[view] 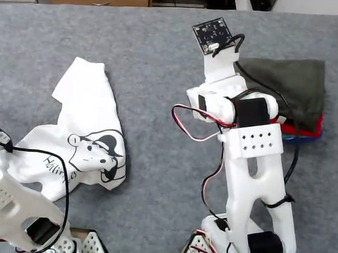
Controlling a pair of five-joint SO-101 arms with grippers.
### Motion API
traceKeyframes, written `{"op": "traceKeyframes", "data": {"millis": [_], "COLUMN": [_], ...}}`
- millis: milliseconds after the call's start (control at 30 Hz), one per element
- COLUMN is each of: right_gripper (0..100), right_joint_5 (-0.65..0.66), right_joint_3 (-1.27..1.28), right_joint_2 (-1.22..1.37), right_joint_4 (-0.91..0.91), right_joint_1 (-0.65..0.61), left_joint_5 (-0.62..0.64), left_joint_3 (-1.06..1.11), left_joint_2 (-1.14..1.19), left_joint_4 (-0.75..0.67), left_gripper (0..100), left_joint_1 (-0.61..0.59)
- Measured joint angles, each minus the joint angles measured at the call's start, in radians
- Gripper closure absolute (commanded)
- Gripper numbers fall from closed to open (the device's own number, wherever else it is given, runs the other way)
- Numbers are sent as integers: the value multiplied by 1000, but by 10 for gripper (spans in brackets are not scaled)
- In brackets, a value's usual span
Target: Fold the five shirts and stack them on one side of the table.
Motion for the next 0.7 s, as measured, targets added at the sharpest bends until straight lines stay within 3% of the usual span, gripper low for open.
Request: {"op": "traceKeyframes", "data": {"millis": [267, 500, 700], "right_gripper": [749, 749, 749], "right_joint_5": [29, 28, -91], "right_joint_3": [-32, -342, -632], "right_joint_2": [152, 454, 822], "right_joint_4": [-17, 106, 107], "right_joint_1": [-55, -288, -414], "left_joint_5": [-31, -101, -101], "left_joint_3": [32, 84, 216], "left_joint_2": [-77, -388, -637], "left_joint_4": [46, 137, 144], "left_gripper": [981, 981, 981], "left_joint_1": [-9, -57, -95]}}
